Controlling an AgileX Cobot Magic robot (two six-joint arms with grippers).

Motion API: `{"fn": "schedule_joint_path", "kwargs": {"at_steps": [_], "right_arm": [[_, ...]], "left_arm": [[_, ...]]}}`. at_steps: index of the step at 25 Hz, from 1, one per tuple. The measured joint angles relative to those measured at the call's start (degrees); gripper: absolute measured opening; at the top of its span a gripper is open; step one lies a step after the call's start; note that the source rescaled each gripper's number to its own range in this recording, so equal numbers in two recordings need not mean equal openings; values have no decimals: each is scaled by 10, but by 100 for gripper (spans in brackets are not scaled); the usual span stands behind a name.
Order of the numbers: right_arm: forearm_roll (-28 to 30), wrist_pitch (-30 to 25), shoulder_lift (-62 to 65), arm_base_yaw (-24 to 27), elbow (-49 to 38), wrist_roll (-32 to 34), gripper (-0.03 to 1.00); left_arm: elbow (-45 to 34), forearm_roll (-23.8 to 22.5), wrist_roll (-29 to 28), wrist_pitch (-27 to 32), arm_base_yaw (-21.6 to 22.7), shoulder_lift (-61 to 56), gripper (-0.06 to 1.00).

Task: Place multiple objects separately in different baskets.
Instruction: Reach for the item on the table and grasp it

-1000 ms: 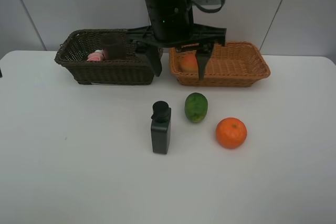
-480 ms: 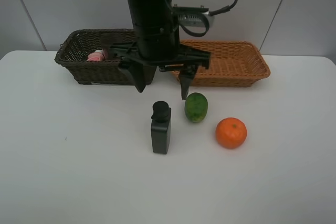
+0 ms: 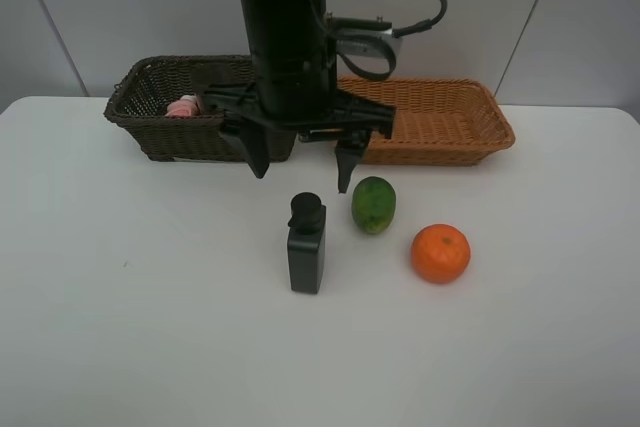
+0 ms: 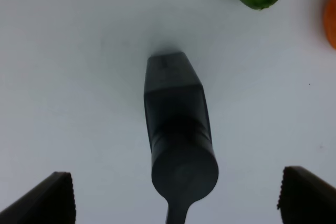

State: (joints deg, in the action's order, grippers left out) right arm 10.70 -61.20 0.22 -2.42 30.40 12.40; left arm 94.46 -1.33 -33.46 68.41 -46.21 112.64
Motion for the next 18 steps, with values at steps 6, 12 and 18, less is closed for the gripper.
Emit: {"fn": "schedule_joint_path", "kwargs": {"at_steps": [6, 12, 18], "right_arm": [[0, 0, 0, 0, 0, 0, 75], [0, 0, 0, 0, 0, 0, 75], [0, 0, 0, 0, 0, 0, 75]], "left_arm": [[-45, -1, -6, 0, 0, 0, 100], [-54, -1, -12, -9, 0, 2, 100], [-55, 4, -15, -54, -11, 18, 100]]}}
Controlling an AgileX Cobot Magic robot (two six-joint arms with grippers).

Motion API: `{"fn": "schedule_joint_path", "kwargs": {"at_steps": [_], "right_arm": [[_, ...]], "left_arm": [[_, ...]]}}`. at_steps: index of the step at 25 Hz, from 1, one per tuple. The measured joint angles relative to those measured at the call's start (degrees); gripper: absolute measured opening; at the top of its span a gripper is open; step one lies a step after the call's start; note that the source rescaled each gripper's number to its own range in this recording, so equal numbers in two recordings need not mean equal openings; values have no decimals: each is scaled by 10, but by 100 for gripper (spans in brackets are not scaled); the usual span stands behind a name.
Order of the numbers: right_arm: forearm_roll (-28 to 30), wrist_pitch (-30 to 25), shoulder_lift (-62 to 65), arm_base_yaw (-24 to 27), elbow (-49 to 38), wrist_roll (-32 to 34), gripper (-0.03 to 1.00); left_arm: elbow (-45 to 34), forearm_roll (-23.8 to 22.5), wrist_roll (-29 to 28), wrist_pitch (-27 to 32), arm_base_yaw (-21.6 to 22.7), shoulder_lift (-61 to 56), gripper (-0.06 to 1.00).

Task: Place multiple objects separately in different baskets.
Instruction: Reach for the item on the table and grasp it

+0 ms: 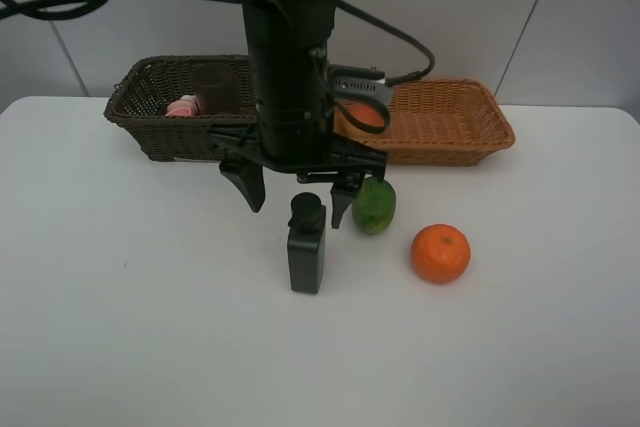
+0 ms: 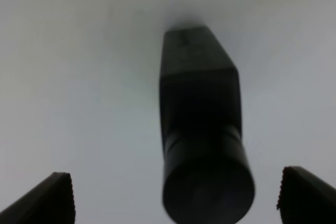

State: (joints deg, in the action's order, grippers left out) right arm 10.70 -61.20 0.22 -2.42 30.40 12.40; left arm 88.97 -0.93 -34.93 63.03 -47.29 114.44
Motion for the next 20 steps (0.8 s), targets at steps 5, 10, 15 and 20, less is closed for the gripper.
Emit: {"fn": "schedule_joint_path", "kwargs": {"at_steps": [5, 10, 15, 20], "right_arm": [[0, 0, 0, 0, 0, 0, 75], [0, 0, 0, 0, 0, 0, 75], [0, 0, 0, 0, 0, 0, 75], [0, 0, 0, 0, 0, 0, 75]], "left_arm": [[0, 9, 0, -20, -8, 8, 100], [0, 9, 0, -16, -8, 22, 100], [0, 9, 0, -14, -8, 47, 100], [0, 1, 0, -26, -9, 52, 100]]}}
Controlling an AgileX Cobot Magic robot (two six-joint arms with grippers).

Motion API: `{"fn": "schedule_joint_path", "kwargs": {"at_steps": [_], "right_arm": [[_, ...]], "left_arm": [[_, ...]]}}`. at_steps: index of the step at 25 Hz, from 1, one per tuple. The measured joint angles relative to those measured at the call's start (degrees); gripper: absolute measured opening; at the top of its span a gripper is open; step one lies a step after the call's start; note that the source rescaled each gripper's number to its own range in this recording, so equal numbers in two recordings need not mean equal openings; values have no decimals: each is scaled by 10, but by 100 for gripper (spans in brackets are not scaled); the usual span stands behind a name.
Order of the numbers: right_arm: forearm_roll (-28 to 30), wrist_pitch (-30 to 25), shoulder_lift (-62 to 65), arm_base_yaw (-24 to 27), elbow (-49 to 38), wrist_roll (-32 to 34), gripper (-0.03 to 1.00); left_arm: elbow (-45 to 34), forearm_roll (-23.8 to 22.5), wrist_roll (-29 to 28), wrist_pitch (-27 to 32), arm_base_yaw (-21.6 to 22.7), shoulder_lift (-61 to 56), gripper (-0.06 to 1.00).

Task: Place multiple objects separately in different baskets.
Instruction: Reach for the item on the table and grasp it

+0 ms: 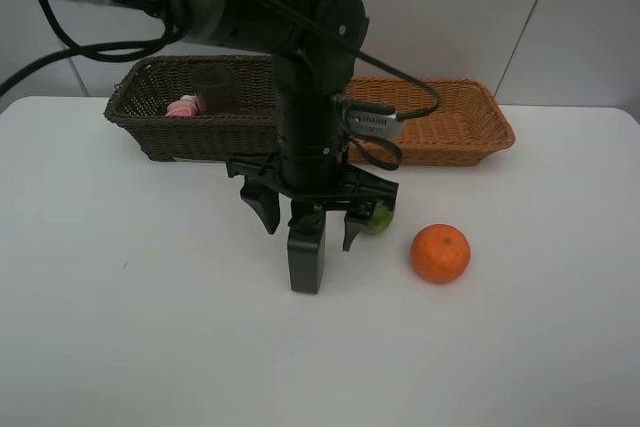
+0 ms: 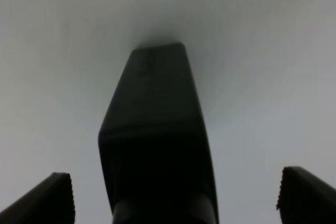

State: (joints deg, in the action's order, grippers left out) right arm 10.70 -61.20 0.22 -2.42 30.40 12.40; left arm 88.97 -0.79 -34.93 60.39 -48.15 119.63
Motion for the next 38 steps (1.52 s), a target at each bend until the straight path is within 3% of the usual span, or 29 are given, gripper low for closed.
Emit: {"fn": "schedule_joint_path", "kwargs": {"at_steps": [15, 22, 28, 33, 38], "right_arm": [[0, 0, 0, 0, 0, 0, 75], [0, 0, 0, 0, 0, 0, 75], [0, 0, 0, 0, 0, 0, 75], [0, 0, 0, 0, 0, 0, 75], [0, 0, 0, 0, 0, 0, 75]], "left_arm": [[-1, -7, 0, -13, 0, 27, 99], [-1, -8, 0, -13, 0, 27, 80], [-1, -16, 0, -13, 0, 27, 74], [-1, -29, 0, -9, 0, 27, 52], [-1, -33, 0, -5, 0, 27, 51]]}}
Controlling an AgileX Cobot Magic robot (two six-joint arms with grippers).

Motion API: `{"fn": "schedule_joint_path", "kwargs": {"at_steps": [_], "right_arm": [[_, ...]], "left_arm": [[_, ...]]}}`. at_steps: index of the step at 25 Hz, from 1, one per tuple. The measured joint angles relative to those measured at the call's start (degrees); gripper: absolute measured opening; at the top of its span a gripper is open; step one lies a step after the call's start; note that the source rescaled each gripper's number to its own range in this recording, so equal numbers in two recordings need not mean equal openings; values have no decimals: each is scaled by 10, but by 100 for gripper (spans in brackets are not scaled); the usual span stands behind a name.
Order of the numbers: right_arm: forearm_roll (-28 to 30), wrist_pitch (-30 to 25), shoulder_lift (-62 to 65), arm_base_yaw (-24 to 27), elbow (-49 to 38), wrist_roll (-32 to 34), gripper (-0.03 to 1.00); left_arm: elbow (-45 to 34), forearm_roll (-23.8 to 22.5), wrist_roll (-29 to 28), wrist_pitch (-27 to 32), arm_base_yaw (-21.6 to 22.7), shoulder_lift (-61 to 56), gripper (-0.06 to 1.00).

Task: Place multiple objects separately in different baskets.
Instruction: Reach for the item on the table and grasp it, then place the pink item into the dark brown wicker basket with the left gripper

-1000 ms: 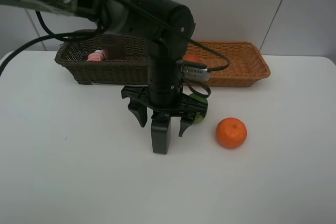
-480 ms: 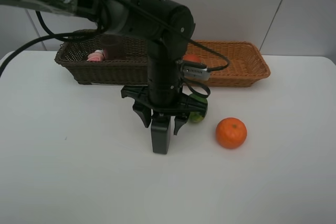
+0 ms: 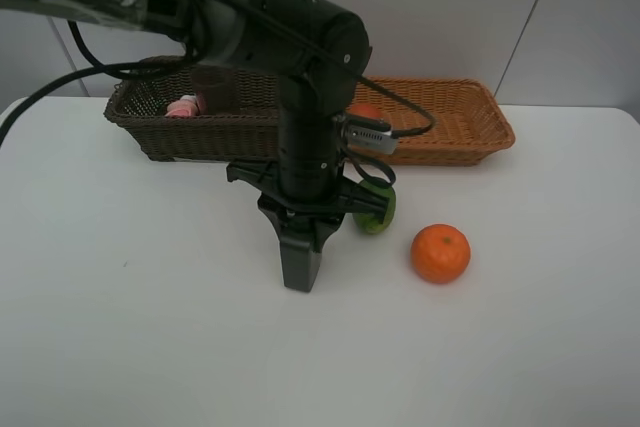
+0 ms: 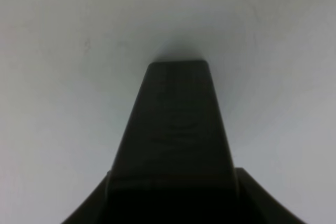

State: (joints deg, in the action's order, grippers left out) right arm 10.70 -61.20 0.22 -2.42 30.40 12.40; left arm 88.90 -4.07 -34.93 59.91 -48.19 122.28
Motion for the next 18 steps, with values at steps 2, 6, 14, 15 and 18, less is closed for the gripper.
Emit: {"fn": "schedule_joint_path", "kwargs": {"at_steps": [2, 6, 14, 15, 18], "right_arm": [[0, 0, 0, 0, 0, 0, 75], [0, 0, 0, 0, 0, 0, 75], [0, 0, 0, 0, 0, 0, 75], [0, 0, 0, 0, 0, 0, 75], [0, 0, 0, 0, 0, 0, 75]], "left_arm": [[0, 0, 0, 0, 0, 0, 51], [0, 0, 0, 1, 0, 0, 51], [0, 0, 8, 3, 0, 0, 51], [0, 0, 8, 3, 0, 0, 51], [0, 0, 10, 3, 0, 0, 51]]}}
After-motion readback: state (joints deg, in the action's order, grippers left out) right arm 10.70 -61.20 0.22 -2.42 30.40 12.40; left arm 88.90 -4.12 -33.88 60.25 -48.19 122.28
